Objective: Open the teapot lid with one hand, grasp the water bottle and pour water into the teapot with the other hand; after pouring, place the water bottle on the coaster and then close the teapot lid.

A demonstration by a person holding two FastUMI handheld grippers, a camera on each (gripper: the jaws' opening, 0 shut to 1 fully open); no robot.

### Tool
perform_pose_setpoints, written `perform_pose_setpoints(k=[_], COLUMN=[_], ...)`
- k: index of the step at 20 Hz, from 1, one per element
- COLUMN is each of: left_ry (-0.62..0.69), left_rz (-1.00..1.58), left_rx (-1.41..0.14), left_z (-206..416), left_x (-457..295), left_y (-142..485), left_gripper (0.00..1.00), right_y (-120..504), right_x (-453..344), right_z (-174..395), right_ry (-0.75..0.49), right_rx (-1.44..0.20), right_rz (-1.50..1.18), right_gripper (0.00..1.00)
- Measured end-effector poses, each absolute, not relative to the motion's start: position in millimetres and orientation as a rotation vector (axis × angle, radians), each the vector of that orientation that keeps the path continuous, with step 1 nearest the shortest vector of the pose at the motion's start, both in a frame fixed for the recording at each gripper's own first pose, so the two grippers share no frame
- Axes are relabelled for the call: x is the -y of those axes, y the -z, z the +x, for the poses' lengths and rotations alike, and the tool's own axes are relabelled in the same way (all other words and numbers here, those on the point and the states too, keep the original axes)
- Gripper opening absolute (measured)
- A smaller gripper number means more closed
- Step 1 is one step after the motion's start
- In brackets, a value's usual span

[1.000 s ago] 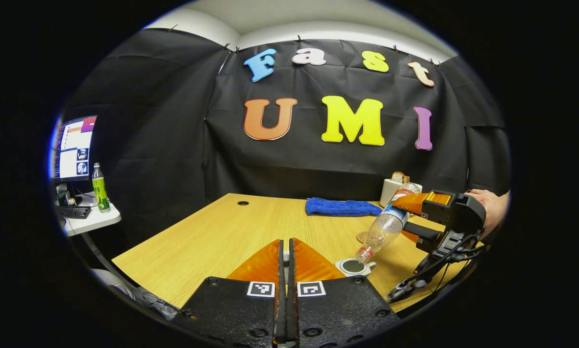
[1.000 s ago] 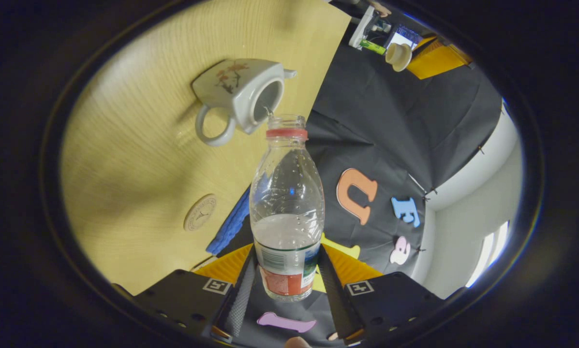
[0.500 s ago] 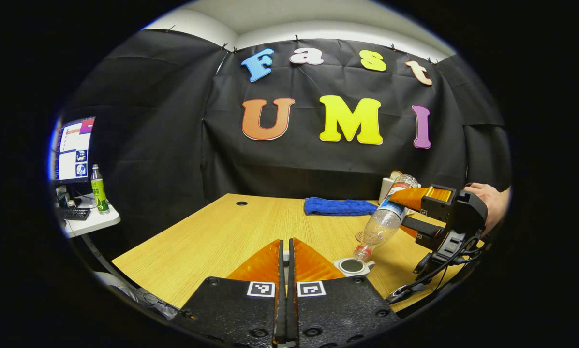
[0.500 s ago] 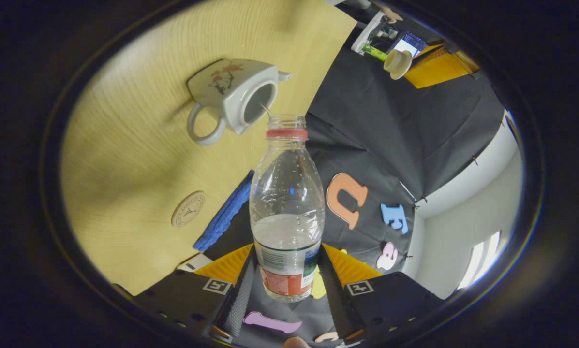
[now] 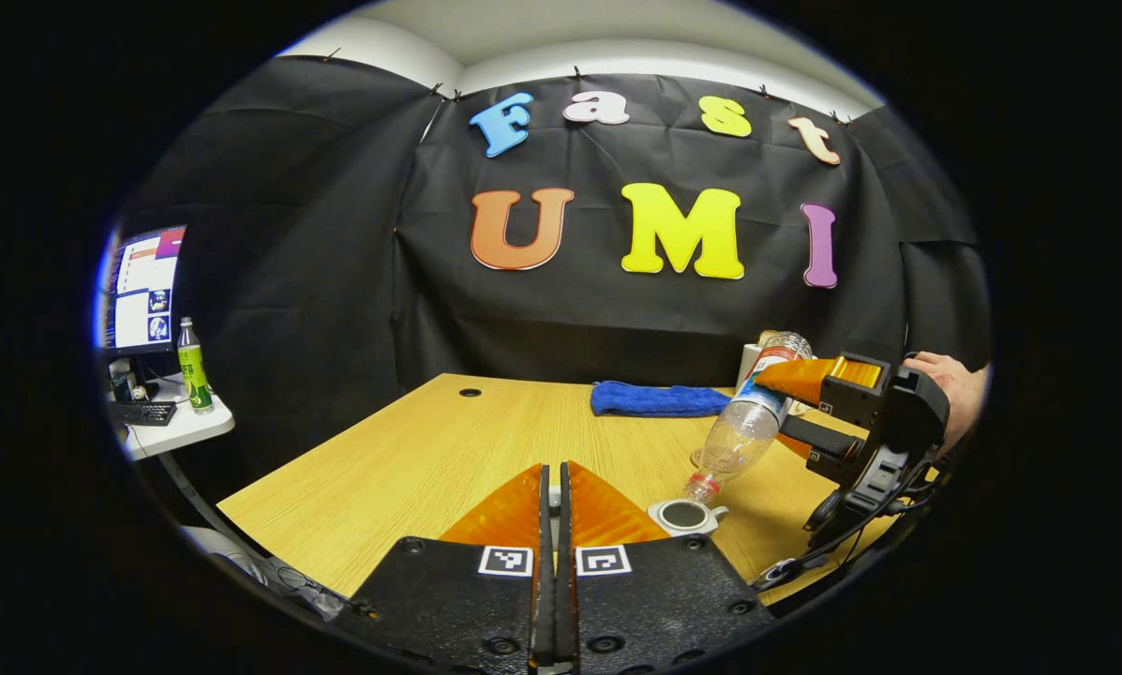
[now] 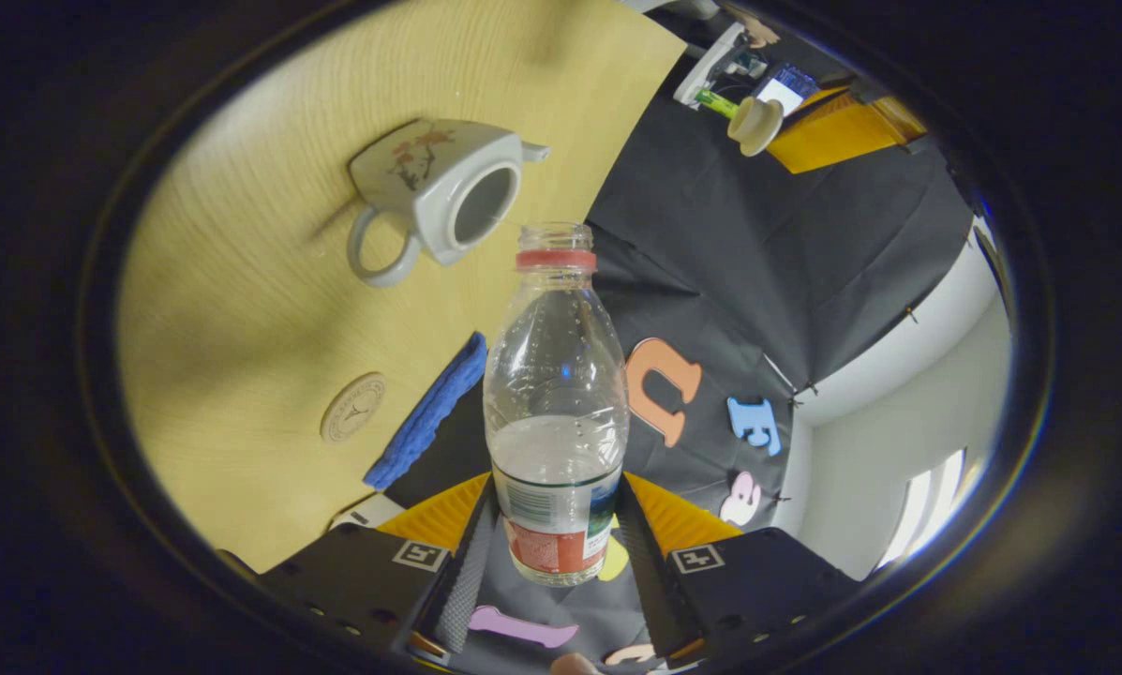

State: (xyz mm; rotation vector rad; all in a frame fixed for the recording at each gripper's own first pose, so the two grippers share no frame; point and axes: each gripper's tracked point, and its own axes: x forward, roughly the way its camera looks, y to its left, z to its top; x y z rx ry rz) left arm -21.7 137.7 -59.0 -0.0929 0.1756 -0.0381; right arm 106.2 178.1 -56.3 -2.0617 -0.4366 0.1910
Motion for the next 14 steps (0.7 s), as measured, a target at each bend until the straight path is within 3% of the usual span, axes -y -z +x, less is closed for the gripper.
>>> perform_pose_setpoints(k=[8,9,14], left_ry=[0.019,0.02,0.035], left_rz=[-0.104,-0.102,-0.091], left_rx=[-0.156,-0.153,-0.153], left_z=[-22,-23,-22], left_x=[-137,-137,-130], left_y=[51,50,51], left_gripper=[0.03,0.02,0.03], right_y=[109,114,117], right_x=[-149,-151,-149], right_z=[105,102,96], right_ry=[-0.309,-0.321,-0.35], right_rx=[0.109,0.072,-0.029], right_rz=[-1.698,-1.64,-1.373], right_gripper=[0.71,0.74,0.71])
